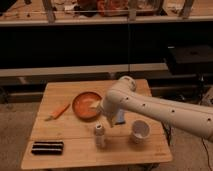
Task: Knock the bottle over
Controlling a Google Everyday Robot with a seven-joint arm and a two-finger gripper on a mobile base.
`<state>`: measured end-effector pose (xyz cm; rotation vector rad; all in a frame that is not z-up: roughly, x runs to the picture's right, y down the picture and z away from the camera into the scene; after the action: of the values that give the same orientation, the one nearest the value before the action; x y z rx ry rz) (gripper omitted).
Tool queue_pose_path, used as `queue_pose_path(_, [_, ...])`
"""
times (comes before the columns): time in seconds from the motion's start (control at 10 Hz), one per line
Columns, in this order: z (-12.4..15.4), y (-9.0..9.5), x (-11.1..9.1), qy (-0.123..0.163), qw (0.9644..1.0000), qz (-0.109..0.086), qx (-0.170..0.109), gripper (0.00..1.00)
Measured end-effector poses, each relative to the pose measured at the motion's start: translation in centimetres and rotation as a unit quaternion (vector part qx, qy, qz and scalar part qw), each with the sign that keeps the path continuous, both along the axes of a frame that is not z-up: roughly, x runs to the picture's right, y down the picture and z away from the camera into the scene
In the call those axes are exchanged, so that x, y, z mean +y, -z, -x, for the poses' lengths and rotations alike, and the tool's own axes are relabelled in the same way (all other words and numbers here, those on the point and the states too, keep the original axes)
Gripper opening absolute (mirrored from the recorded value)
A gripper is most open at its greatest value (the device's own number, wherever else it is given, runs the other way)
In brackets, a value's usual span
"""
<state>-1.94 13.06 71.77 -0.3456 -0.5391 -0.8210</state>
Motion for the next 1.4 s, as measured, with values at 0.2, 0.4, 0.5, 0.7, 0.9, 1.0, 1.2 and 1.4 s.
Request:
queue_pose_path(0.2, [-0.5,-0.2,0.3,-0.003,0.9998,0.019,-0.004,0.46])
queue_pose_path(0.4, [-1.0,-0.4,0.8,-0.009,0.9991,0.036,-0.018,0.25])
queue_pose_path(0.5, [-1.2,-0.4,1.1,-0.009,0.9988,0.042,-0.023,0.16])
queue_pose_path(0.7, [-2.2,-0.5,2.0,-0.009,0.9983,0.052,-0.024,0.01])
queue_pose_path(0.9, [-3.0,-0.7,2.9,-0.009,0.998,0.057,-0.027,0.0])
queue_pose_path(1.0, [-3.2,-0.6,3.3,-0.008,0.9979,0.056,-0.031,0.0])
queue_pose_path(1.2, [-2.6,0.1,3.7,0.002,0.9975,0.05,-0.05,0.0])
queue_pose_path(1.4, [-1.9,1.4,4.0,0.016,0.9961,0.044,-0.075,0.0])
